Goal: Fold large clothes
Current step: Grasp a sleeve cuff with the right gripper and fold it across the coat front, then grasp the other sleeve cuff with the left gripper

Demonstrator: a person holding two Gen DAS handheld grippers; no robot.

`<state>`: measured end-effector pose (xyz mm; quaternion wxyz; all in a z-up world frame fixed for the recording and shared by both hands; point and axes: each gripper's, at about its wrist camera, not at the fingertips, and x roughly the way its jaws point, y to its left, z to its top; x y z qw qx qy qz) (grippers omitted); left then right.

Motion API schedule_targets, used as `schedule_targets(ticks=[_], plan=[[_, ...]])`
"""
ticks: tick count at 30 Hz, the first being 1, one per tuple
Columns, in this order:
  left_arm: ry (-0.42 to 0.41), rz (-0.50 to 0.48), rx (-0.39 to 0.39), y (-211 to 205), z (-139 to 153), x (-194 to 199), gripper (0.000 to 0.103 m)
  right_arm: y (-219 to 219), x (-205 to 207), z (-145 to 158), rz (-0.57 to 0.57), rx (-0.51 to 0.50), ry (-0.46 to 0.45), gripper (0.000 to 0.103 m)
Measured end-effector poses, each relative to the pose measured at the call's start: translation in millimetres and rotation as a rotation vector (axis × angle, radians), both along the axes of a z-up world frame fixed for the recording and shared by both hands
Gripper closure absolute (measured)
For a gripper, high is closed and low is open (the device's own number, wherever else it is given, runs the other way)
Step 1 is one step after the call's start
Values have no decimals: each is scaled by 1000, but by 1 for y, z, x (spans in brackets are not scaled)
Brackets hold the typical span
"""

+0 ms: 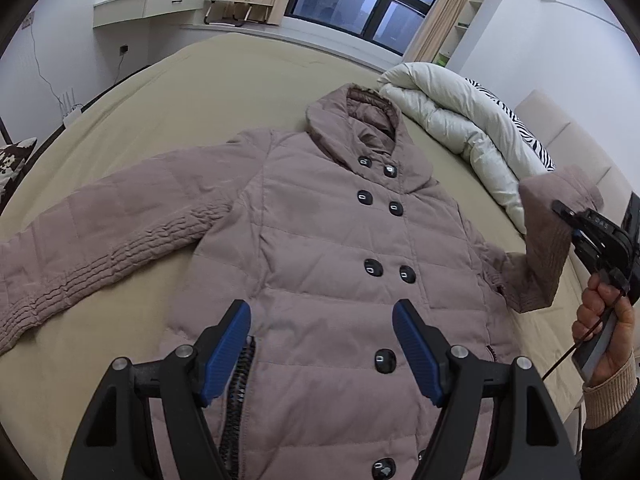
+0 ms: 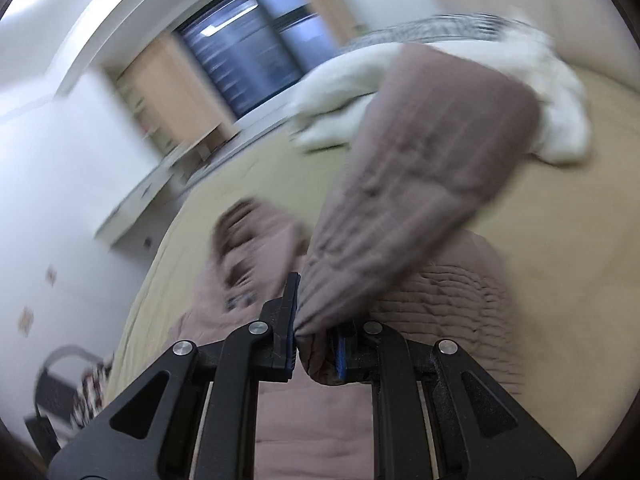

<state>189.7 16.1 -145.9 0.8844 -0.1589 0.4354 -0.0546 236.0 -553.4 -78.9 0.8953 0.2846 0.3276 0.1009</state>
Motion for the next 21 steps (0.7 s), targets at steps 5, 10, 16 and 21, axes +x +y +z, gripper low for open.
schedule_targets(ticks=[5, 10, 16, 21], plan=[[15, 52, -28, 34, -9, -2, 28, 136, 40, -26, 221, -92, 37, 89], [15, 75, -47, 55, -17, 0, 28, 210, 64, -83, 371, -228, 125, 86], [24, 65, -108, 55, -24, 23, 25, 200, 61, -106, 351, -214, 134, 74], [87, -3, -181, 26, -35, 72, 17, 226, 11, -102, 388, -233, 103, 72]])
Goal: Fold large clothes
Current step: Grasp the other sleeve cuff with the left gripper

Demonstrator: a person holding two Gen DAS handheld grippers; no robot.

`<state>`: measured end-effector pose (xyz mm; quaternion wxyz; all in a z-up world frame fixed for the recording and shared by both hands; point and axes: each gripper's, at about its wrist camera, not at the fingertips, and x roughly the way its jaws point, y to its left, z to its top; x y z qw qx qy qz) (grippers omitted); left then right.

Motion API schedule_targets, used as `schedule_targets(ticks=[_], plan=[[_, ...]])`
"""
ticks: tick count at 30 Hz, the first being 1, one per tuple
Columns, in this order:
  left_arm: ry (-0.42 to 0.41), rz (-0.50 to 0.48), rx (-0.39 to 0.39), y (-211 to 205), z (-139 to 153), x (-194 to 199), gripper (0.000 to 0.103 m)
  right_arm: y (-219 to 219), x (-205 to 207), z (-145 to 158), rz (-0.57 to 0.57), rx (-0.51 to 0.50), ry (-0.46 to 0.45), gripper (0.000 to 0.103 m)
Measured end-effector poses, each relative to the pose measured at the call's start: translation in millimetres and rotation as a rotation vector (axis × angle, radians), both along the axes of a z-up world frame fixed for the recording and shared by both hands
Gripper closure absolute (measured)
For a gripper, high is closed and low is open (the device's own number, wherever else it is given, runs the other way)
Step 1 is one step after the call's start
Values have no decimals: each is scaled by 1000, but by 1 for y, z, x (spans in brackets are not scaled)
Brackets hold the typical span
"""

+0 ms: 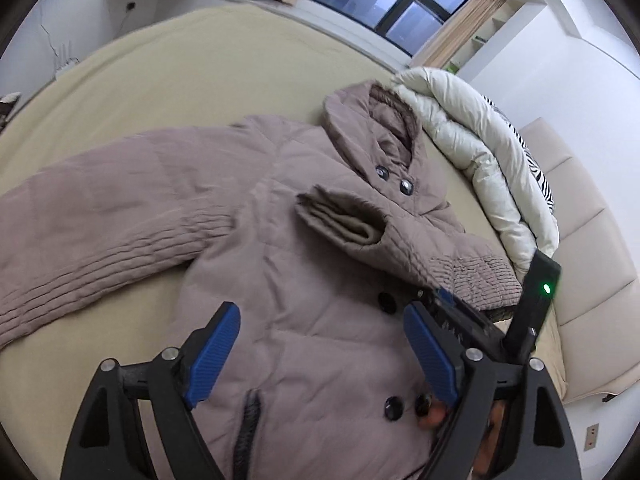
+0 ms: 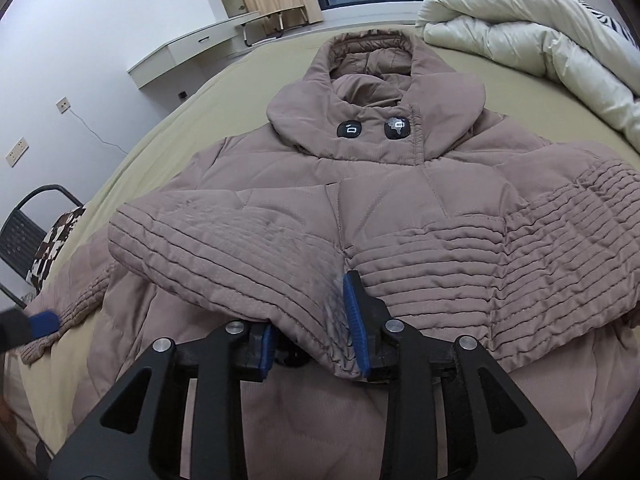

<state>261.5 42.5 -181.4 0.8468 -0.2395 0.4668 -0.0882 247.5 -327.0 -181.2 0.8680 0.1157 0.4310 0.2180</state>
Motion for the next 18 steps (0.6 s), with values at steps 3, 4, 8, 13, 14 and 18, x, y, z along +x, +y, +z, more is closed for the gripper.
schedule_targets(ticks=[3, 4, 8, 13, 14, 18], plan=[[69, -26, -84, -13, -16, 27, 17, -7, -13, 1, 19, 7, 6, 72], [89, -28, -112, -16, -22, 34, 17, -8, -16, 2, 23, 10, 4, 72], [141, -17, -221, -20, -37, 48, 17, -16, -30, 4, 56, 29, -8, 29], [167, -35, -262, -26, -43, 56, 17, -26, -43, 11, 69, 90, -24, 0], [175, -36, -262, -28, -44, 58, 17, -30, -45, 13, 52, 100, -8, 0], [204, -28, -236, -34, -50, 72, 17, -67, -63, 23, -36, 244, 13, 0]])
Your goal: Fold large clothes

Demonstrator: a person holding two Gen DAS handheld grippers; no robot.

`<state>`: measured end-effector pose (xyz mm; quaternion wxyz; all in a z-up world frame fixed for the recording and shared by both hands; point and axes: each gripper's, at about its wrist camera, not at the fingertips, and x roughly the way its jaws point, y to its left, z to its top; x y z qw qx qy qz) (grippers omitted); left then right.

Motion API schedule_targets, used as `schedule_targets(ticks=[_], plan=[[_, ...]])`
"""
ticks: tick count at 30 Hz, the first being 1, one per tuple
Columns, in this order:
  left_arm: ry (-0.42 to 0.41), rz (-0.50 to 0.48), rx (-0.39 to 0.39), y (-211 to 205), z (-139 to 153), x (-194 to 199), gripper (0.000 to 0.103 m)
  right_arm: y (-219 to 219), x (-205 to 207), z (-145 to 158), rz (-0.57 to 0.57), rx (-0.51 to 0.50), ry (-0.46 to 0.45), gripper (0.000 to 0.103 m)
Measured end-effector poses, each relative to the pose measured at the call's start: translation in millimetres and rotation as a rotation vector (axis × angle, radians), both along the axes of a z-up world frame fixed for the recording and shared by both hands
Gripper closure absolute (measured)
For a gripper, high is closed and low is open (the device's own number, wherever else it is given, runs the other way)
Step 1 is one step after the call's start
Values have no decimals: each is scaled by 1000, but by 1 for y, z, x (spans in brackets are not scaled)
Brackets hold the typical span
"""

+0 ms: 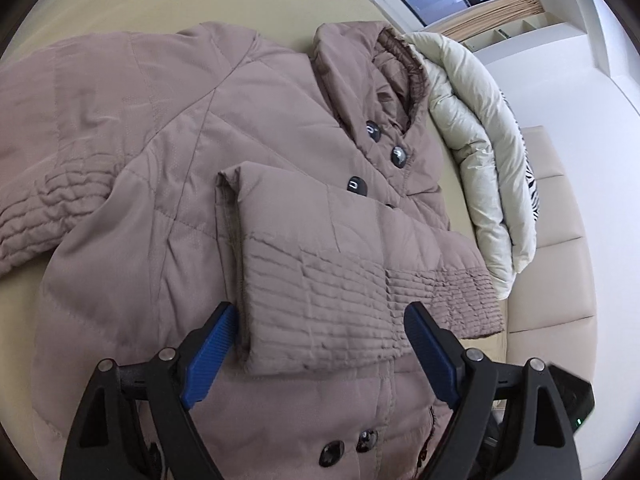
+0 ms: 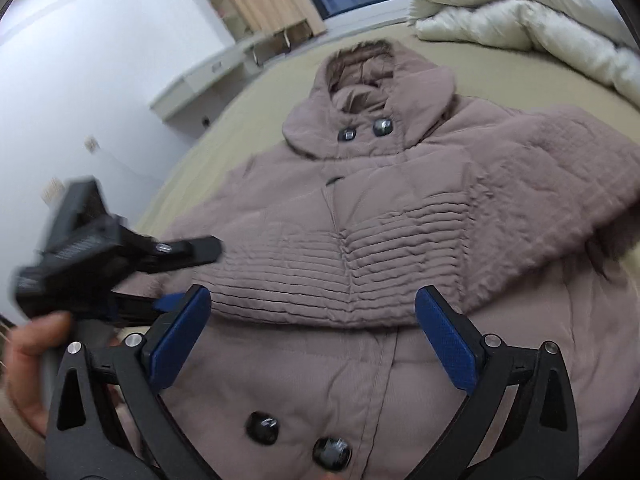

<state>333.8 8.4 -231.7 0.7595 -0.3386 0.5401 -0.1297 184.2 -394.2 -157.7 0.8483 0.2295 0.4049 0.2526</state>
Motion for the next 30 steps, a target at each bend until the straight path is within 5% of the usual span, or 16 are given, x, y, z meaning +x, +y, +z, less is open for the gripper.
schedule_targets(ticks=[5, 10, 12, 13, 20, 25, 30], plan=[[31, 2, 82, -10, -7, 9, 21, -72, -16, -3, -137, 175, 74, 3], [33, -14, 169, -19, -14, 16, 53, -151, -12, -42, -275, 514, 203, 5], [18, -11, 175, -18, -11, 21, 80, -170, -9, -58, -311, 642, 232, 5], [1, -14, 174, -17, -5, 24, 85, -175, -5, -62, -318, 683, 236, 5], [-132, 119, 284, 30, 41, 50, 88, -191, 40, -88, -388, 815, 322, 5], [-78, 216, 281, 67, 15, 44, 88, -219, 34, -114, -575, 886, 393, 7], [-63, 197, 283, 61, -3, 37, 88, -233, 21, -124, -643, 904, 354, 15]])
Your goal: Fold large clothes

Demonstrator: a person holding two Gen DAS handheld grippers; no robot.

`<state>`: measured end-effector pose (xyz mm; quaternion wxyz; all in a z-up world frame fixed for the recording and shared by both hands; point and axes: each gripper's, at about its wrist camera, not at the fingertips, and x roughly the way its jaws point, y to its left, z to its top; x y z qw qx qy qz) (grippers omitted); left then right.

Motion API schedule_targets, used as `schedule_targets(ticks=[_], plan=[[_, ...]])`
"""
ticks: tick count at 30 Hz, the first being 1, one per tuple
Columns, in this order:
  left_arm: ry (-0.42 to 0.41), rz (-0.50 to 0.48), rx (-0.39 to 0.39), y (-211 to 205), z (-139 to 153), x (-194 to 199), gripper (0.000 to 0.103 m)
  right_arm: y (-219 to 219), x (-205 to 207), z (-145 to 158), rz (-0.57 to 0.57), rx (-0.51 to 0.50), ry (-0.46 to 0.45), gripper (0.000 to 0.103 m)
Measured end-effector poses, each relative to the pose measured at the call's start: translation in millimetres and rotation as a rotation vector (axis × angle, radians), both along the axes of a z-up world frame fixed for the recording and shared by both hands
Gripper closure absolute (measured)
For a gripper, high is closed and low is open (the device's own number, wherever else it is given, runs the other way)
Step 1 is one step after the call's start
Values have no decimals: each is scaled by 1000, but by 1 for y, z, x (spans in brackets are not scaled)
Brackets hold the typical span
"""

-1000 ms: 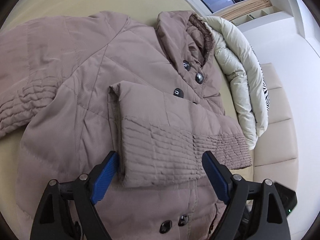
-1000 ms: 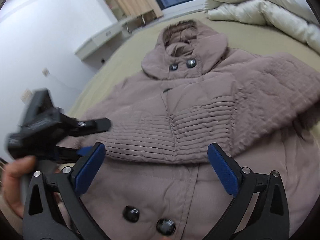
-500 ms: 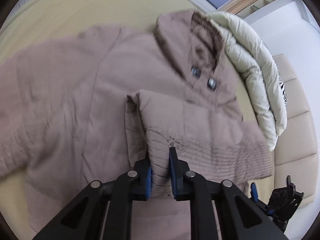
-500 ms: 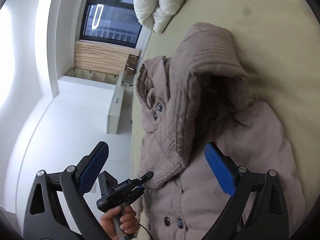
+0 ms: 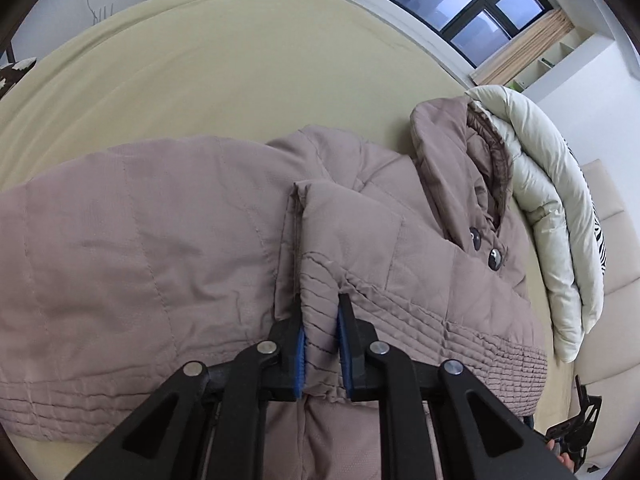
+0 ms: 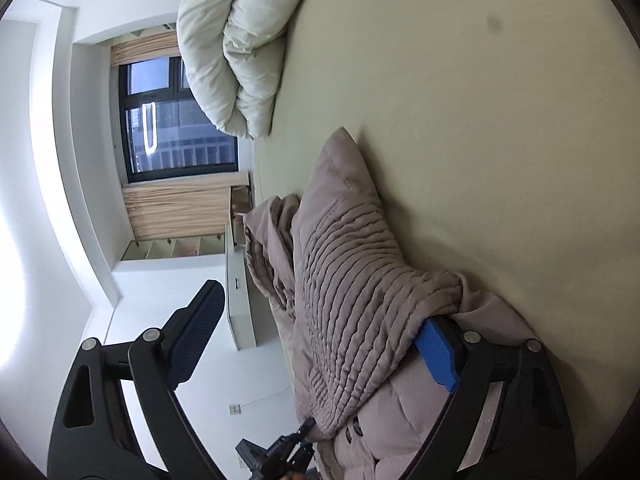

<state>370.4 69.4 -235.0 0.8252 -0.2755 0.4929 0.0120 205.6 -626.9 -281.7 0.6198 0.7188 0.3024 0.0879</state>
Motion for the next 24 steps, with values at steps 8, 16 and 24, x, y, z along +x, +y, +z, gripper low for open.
schedule_targets(ticks=[8, 16, 24], plan=[[8, -43, 31, -8, 0, 4, 87, 3, -31, 27, 75, -139, 48, 13], [12, -52, 16, -8, -3, 5, 87, 28, 31, 110, 248, -324, -175, 13], [25, -91, 19, -11, -11, 9, 84, 29, 68, 21, 340, -432, 26, 24]])
